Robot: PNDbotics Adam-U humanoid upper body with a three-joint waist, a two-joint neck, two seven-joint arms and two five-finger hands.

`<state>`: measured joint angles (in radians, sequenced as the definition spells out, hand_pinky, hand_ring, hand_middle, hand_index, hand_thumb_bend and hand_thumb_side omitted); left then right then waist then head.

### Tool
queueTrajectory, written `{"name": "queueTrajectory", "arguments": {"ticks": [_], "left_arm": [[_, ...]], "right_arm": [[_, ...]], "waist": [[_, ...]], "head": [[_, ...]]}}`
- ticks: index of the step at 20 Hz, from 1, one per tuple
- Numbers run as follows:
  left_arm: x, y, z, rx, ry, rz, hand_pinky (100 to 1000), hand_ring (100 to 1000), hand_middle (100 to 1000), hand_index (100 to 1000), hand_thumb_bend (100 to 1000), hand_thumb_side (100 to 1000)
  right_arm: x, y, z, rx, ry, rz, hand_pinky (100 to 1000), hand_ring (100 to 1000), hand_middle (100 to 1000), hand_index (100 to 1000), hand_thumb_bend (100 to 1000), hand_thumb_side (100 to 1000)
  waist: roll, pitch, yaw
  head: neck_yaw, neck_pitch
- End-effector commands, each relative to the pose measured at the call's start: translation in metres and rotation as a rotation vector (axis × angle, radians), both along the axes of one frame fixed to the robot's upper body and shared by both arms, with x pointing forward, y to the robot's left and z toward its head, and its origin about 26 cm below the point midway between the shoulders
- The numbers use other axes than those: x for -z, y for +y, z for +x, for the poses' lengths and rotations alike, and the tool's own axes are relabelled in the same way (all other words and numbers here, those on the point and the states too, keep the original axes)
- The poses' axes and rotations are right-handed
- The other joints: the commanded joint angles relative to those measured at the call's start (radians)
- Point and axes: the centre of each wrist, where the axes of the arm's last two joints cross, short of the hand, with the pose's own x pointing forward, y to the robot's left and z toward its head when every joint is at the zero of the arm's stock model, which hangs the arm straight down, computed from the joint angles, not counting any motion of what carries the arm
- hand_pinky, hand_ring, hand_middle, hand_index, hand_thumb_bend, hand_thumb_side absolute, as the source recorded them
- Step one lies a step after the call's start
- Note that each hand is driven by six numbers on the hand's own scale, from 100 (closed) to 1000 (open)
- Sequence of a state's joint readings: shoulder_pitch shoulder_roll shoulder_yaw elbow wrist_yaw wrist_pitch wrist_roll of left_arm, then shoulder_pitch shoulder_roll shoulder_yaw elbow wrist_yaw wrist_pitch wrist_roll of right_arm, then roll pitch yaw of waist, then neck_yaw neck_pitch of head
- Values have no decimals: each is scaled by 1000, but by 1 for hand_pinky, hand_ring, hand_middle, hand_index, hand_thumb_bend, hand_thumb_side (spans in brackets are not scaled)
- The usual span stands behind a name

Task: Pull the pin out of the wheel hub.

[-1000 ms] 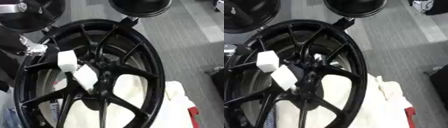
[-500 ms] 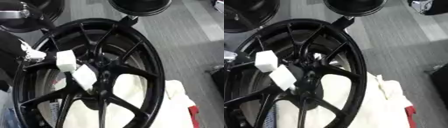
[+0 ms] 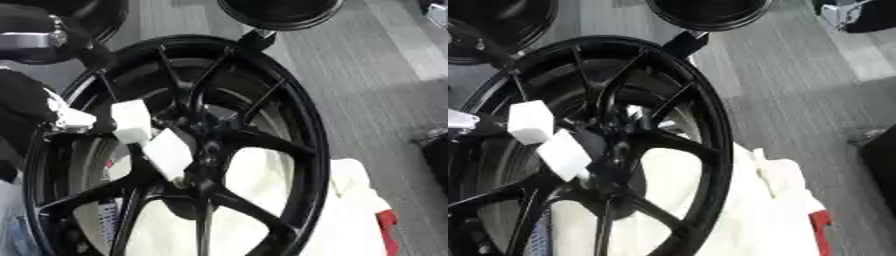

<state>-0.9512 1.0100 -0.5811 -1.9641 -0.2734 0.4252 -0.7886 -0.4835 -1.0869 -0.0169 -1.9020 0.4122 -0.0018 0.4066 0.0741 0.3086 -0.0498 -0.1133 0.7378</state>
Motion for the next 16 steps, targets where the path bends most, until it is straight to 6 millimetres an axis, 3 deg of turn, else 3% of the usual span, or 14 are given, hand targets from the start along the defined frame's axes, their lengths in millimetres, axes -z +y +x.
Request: {"name": "queueTrajectory", "arguments": {"ticks": [1,11,16], "left_arm": [[-7,1,-7,-22,2,2,893,854,771,898,536,620],[4,-5,0,-65,8,-35,875,839,754,870,521,565],[12,-8,8,-83,23,-48,867,831,747,869,498,580]], "right_arm": [[-8,-2,-2,11,-26,-14,901,793,725,785,100,222],[-4,-3,0,13,-20,-2,899,791,723,785,100,229],[-4,-4,0,18,-21,2,899,791,722,785,100,228]], "waist": [[-6,-16,-2],[-8,-14,-6],[-8,-13,-9]], "head": [[-1,-10],[3,-16],[3,-18]]}}
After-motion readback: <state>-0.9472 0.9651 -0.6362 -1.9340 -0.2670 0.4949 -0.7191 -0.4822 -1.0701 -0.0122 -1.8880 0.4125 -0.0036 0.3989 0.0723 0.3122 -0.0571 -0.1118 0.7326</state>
